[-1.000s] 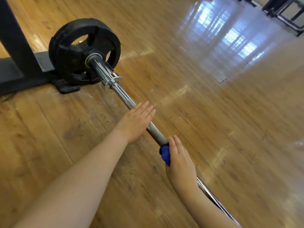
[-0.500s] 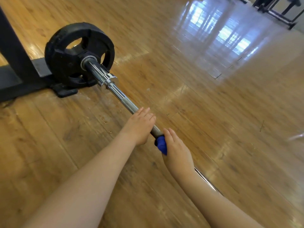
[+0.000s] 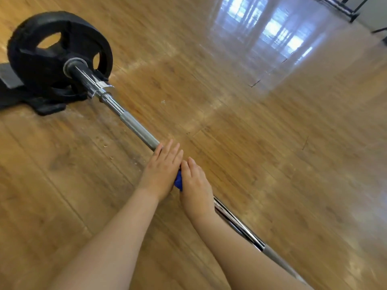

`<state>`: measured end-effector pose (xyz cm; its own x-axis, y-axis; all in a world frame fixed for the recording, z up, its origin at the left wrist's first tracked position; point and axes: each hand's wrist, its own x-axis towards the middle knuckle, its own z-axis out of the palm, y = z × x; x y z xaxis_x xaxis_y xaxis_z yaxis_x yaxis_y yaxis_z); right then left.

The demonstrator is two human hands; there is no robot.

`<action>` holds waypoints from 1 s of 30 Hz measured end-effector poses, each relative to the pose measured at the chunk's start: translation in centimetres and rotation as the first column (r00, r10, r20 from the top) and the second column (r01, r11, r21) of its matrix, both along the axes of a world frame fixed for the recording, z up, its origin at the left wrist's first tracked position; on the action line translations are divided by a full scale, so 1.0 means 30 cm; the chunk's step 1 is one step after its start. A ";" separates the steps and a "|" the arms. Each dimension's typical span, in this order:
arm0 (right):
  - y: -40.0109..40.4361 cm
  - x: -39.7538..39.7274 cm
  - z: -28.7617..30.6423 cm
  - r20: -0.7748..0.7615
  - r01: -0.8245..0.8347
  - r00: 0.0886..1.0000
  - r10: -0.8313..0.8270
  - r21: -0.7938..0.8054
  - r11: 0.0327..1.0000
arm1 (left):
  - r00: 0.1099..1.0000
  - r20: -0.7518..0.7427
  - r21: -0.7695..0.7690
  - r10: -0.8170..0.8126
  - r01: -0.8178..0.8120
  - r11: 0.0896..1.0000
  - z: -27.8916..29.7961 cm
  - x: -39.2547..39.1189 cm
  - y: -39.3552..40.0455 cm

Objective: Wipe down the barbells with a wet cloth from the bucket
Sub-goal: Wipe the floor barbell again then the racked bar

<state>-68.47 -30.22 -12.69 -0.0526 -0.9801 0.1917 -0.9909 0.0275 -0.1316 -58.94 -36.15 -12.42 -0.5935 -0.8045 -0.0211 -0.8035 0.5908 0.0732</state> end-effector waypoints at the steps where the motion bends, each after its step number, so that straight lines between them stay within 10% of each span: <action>1: 0.004 -0.004 0.002 0.002 -0.020 1.000 0.020 0.005 1.000 | 1.000 0.018 0.012 -0.007 0.007 1.000 0.003 0.008 0.001; 30: 0.413 -0.313 -0.001 0.100 0.099 0.987 -0.122 0.209 0.973 | 0.925 0.287 0.087 -0.251 0.235 0.968 0.079 -0.170 0.149</action>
